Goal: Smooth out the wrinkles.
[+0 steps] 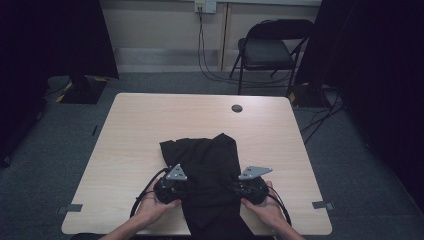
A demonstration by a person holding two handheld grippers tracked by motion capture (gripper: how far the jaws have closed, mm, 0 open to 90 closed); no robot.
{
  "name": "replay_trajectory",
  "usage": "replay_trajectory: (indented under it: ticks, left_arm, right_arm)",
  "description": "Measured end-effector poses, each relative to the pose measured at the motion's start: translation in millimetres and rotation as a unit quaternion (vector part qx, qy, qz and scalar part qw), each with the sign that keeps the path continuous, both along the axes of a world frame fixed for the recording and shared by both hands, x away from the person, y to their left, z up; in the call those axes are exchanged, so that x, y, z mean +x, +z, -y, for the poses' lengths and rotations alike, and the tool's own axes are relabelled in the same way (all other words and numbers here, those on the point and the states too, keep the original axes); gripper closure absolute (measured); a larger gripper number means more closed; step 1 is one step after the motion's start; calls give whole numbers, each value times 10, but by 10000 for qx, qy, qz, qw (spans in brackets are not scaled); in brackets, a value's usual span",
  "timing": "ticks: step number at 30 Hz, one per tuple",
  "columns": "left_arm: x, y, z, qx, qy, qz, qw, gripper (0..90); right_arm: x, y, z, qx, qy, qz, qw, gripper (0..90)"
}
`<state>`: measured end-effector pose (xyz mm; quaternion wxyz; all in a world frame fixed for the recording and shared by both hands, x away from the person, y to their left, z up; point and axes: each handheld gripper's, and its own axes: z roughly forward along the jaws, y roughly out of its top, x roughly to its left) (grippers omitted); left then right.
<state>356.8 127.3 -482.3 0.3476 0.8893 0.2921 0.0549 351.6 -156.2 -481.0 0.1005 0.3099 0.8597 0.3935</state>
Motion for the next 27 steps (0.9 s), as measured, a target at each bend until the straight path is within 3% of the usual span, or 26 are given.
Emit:
replay_trajectory:
  ticks: [2,3,4,7,9,10,11,13,14,15,16,18,19,23,26,27]
  left_arm:
    - [128,-12,13,81,160,175,9997,835]
    - [318,-20,14,165,388,381,9984,834]
    - [318,-20,14,165,388,381,9984,834]
    - [685,-42,-17,156,746,530,9957,833]
    - [940,-65,-41,64,1050,603,9926,826]
    - [1048,-81,-58,-4,1210,626,9907,826]
    - [1141,-88,-56,-17,1315,681,9890,809]
    - [1292,-84,-46,132,1409,836,9864,786]
    - [1335,-86,-52,99,1511,812,9851,745]
    - [1348,-87,-52,-2,1618,754,9839,725]
    - [1338,-64,-76,-15,1581,751,9846,683]
    - [1277,-14,-129,-193,1476,740,9861,616]
    - [1228,33,-178,-287,1412,808,9863,580]
    - [994,199,-410,-711,1473,782,9834,490]
    - [774,273,-481,-632,1344,840,9853,438]
    - [706,280,-495,-616,1293,849,9860,399]
  right_arm:
    - [135,-86,-46,-72,-59,44,9999,841]
    - [328,-112,-64,56,-195,44,9998,842]
    - [328,-112,-64,56,-195,44,9998,842]
    - [642,-128,-141,48,-435,182,9989,842]
    - [934,-157,-217,127,-703,303,9970,841]
    - [934,-157,-217,127,-703,303,9970,841]
    - [1099,-175,-251,207,-854,322,9956,841]
    - [1169,-171,-272,182,-913,329,9951,840]
    - [1226,-162,-294,132,-965,336,9947,837]
    - [1266,-153,-307,115,-1016,309,9943,828]
    - [1288,-147,-310,129,-1031,280,9942,801]
    - [1271,-100,-284,126,-951,305,9949,646]
    - [1236,-55,-264,127,-950,323,9949,552]
    - [1005,136,-71,302,-968,359,9942,416]
    - [824,174,101,446,-1061,364,9927,396]
    - [755,113,134,245,-1033,298,9939,385]
